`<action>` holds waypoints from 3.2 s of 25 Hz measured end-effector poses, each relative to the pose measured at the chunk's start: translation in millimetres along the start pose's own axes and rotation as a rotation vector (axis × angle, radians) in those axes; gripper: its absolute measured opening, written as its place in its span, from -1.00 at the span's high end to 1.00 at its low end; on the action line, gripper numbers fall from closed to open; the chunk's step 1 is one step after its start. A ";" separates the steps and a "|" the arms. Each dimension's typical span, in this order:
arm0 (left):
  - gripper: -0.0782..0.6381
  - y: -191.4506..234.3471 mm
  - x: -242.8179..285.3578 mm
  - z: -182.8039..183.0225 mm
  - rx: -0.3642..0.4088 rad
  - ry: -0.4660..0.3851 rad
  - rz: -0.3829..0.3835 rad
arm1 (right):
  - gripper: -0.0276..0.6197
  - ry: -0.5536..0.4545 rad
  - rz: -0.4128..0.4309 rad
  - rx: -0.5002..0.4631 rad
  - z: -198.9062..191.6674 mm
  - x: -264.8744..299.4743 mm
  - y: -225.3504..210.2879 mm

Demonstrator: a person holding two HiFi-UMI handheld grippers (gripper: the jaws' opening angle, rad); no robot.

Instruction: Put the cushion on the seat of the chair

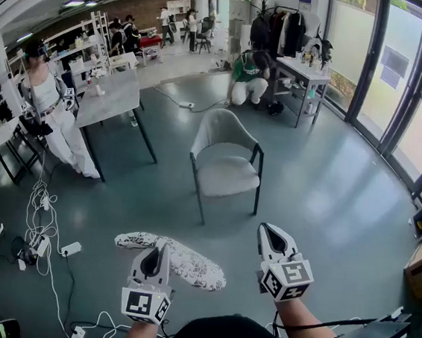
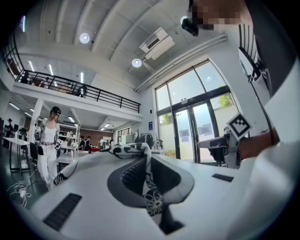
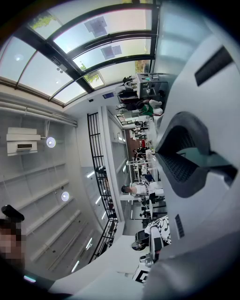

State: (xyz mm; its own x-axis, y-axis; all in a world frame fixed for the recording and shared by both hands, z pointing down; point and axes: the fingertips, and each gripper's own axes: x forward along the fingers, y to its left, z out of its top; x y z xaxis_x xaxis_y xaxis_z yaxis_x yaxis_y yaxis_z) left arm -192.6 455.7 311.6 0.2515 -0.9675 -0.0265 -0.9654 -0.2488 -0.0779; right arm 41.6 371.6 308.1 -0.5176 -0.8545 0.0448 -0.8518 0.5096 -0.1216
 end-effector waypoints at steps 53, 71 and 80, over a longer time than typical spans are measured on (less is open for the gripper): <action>0.72 89.1 44.2 -17.6 0.032 0.006 -0.013 | 0.89 -0.029 0.011 -0.029 4.3 101.7 15.8; 0.72 63.3 199.8 -14.5 0.028 0.034 0.003 | 0.89 -0.061 0.044 -0.019 30.0 188.6 -111.7; 0.72 26.6 271.3 -18.2 0.029 0.047 -0.019 | 0.89 -0.056 0.038 -0.006 29.1 206.0 -186.7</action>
State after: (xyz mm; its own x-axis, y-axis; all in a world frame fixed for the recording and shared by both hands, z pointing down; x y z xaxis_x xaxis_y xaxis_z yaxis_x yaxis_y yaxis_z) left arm -151.3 185.8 320.5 0.2657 -0.9638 0.0216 -0.9579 -0.2664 -0.1070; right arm 96.4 97.5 311.2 -0.5448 -0.8385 -0.0154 -0.8319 0.5426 -0.1163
